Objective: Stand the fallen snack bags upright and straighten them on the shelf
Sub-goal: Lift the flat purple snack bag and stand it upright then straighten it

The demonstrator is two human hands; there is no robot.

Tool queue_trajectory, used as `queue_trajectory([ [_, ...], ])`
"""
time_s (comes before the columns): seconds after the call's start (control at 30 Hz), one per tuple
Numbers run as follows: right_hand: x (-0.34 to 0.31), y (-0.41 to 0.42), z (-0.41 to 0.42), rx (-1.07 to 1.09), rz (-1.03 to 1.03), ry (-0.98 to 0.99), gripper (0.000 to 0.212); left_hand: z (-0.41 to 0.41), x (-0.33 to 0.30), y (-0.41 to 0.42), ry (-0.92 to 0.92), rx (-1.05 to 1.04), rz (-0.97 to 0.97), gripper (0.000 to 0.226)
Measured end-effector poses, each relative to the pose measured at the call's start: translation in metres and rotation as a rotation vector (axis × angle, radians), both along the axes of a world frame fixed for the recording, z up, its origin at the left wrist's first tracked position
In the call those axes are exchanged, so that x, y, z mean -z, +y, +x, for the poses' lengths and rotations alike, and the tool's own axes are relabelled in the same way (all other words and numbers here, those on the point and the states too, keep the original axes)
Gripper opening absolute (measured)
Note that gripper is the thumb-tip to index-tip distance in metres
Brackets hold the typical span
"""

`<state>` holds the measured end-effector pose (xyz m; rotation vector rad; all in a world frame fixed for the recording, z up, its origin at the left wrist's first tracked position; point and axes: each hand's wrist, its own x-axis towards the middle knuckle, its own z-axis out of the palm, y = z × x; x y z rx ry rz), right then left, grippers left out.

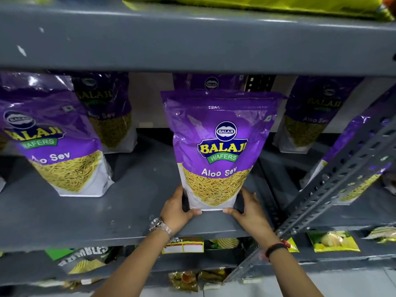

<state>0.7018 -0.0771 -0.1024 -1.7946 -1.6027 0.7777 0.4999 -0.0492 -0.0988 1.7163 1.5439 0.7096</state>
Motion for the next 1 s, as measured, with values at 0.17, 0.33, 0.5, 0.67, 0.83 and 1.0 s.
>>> queue_trajectory([
  [0.17,-0.008,-0.023,-0.013,0.234,0.232,0.057,0.083,-0.018,-0.003,-0.008,-0.110,0.047,0.073,0.099],
  [0.33,-0.026,-0.043,-0.082,0.115,0.636,-0.051,0.037,-0.100,-0.007,-0.015,-0.349,-0.297,0.349,0.080],
  [0.5,-0.019,-0.009,-0.186,-0.146,0.509,-0.020,0.032,-0.209,-0.025,-0.016,-0.288,-0.614,0.530,0.084],
  [0.67,-0.015,0.046,-0.274,-0.221,0.140,0.117,0.082,-0.298,-0.025,0.020,-0.041,-0.380,0.186,0.124],
  [0.83,-0.013,0.073,-0.310,-0.222,0.038,0.269,0.085,-0.319,-0.027,0.052,-0.043,-0.028,-0.067,0.119],
  [1.0,-0.009,0.065,-0.313,-0.121,0.064,0.091,0.065,-0.306,-0.013,0.048,-0.168,-0.110,-0.064,0.100],
])
